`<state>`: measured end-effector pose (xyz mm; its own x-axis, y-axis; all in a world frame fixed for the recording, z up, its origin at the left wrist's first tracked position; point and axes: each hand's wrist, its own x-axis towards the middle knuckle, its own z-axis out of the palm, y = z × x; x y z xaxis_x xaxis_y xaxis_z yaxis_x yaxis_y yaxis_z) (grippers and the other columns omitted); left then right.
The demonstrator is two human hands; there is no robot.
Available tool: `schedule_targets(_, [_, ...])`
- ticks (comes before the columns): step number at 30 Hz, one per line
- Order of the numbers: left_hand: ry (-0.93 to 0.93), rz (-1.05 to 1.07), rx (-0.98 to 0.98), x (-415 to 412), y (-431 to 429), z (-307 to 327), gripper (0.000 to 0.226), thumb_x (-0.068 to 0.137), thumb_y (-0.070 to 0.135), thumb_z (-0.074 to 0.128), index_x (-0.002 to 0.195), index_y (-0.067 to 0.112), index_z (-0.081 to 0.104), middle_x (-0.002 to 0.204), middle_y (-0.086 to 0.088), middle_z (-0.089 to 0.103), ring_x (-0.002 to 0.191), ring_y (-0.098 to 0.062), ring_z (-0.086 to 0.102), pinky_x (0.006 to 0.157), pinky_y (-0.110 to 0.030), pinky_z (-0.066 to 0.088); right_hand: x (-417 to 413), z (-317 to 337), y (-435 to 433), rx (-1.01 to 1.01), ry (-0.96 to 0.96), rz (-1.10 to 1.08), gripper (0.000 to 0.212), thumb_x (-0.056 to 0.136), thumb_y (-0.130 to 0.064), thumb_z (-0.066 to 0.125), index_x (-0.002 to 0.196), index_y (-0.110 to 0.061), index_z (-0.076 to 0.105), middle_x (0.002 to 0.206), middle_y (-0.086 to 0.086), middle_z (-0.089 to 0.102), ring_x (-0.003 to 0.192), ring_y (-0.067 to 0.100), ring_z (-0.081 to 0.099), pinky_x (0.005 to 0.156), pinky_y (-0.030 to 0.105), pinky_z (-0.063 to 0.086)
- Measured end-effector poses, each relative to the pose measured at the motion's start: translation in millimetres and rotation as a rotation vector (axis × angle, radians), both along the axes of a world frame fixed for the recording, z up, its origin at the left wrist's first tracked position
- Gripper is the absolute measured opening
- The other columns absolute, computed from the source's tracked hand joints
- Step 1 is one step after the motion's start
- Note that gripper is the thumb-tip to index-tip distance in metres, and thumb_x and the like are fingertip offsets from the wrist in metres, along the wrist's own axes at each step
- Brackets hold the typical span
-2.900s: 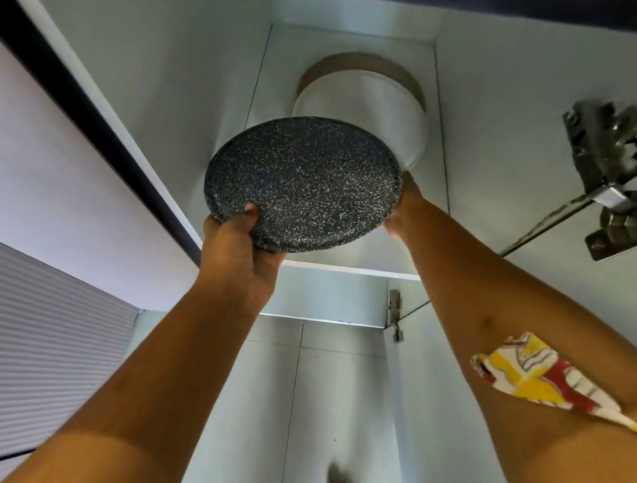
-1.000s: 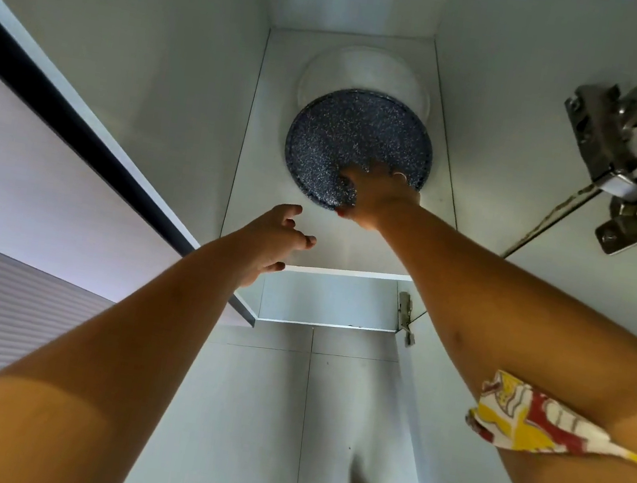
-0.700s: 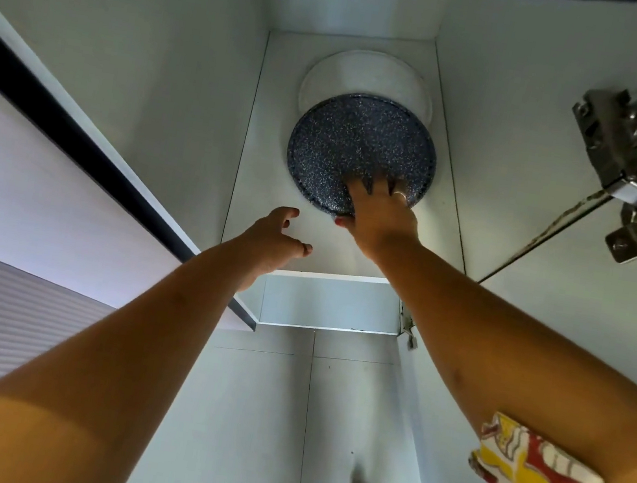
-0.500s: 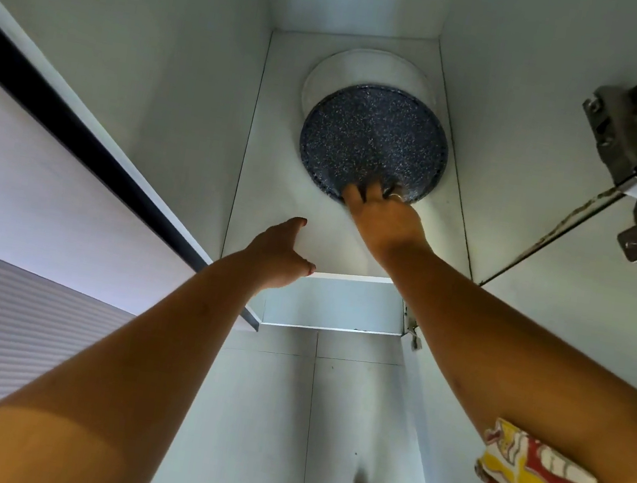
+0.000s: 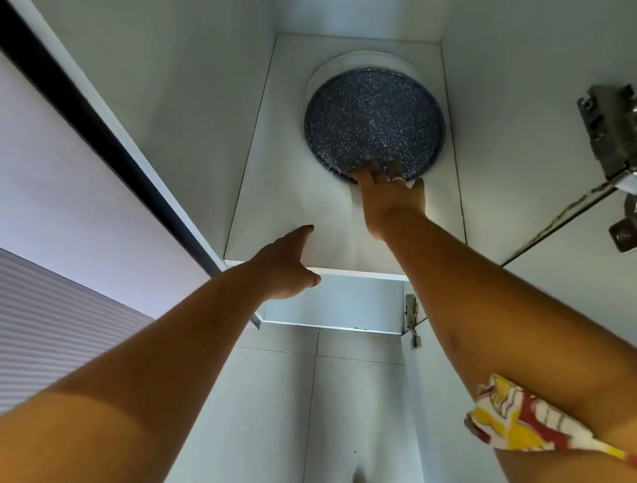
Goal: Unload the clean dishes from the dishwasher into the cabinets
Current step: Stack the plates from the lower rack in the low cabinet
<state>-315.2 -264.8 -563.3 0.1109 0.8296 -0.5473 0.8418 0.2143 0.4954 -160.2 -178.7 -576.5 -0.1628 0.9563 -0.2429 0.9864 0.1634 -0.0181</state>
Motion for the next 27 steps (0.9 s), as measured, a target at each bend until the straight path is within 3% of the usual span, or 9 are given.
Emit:
schedule_targets(3, [-0.057, 0.070, 0.074, 1.6, -15.1, -2.3, 0.075, 0.092, 0.020, 0.056, 0.150, 0.027, 0.010, 0.156, 0.001, 0.022, 0.140, -0.022, 0.028, 0.110, -0.030, 0.025, -4.7, -13.2, -22.8, 0.111, 0.088, -0.001, 0.086, 0.085, -0.001, 0.053, 0.151, -0.026, 0.002, 0.160, 0.003, 0.001, 0.146, 0.031, -0.001, 0.114, 0.057, 0.014])
schedule_targets(8, [-0.142, 0.269, 0.183, 6.9, -56.6, 4.1, 0.069, 0.093, 0.011, 0.053, 0.150, 0.022, 0.016, 0.156, 0.002, 0.021, 0.141, -0.021, 0.027, 0.115, -0.035, 0.026, -6.9, -30.7, -74.7, 0.108, 0.118, 0.074, 0.087, 0.089, -0.002, 0.046, 0.149, -0.033, -0.009, 0.160, -0.001, -0.004, 0.147, 0.023, -0.003, 0.115, 0.052, 0.009])
schedule_targets(12, [-0.228, 0.283, 0.213, 19.5, -117.8, 22.0, 0.065, 0.091, 0.007, 0.056, 0.147, 0.016, 0.025, 0.152, -0.001, 0.029, 0.133, -0.016, 0.037, 0.105, -0.015, 0.031, 0.7, -26.3, -130.5, 0.087, 0.129, 0.048, 0.086, 0.092, -0.008, 0.047, 0.149, -0.033, -0.012, 0.160, -0.001, -0.007, 0.147, 0.022, -0.008, 0.116, 0.051, 0.004])
schedule_targets(16, [-0.241, 0.331, 0.118, 33.3, -172.4, 36.4, 0.065, 0.093, 0.008, 0.053, 0.148, 0.021, 0.020, 0.155, -0.001, 0.025, 0.142, -0.020, 0.025, 0.114, -0.032, 0.023, 13.5, -0.8, -201.7, -0.010, 0.146, -0.069, 0.092, 0.091, -0.013, 0.056, 0.149, -0.032, -0.013, 0.160, -0.001, -0.010, 0.147, 0.023, -0.010, 0.117, 0.054, 0.003])
schedule_targets(21, [-0.266, 0.267, 0.052, 61.7, -228.3, 48.9, 0.065, 0.095, 0.011, 0.051, 0.149, 0.026, 0.017, 0.157, 0.001, 0.019, 0.143, -0.021, 0.022, 0.114, -0.033, 0.024, 35.6, 27.4, -281.4, -0.054, 0.170, -0.146, 0.099, 0.086, -0.004, 0.055, 0.147, -0.033, -0.017, 0.159, -0.002, -0.014, 0.146, 0.022, -0.014, 0.117, 0.052, 0.002])
schedule_targets(27, [-0.318, 0.143, -0.086, 100.2, -318.9, 49.3, 0.062, 0.094, 0.007, 0.050, 0.148, 0.018, 0.022, 0.154, -0.004, 0.026, 0.140, -0.023, 0.030, 0.115, -0.037, 0.029, 66.7, 19.6, -402.0, -0.295, 0.199, -0.095, 0.106, 0.081, -0.002, 0.061, 0.148, -0.037, -0.013, 0.159, -0.005, -0.013, 0.146, 0.018, -0.013, 0.117, 0.048, 0.004])
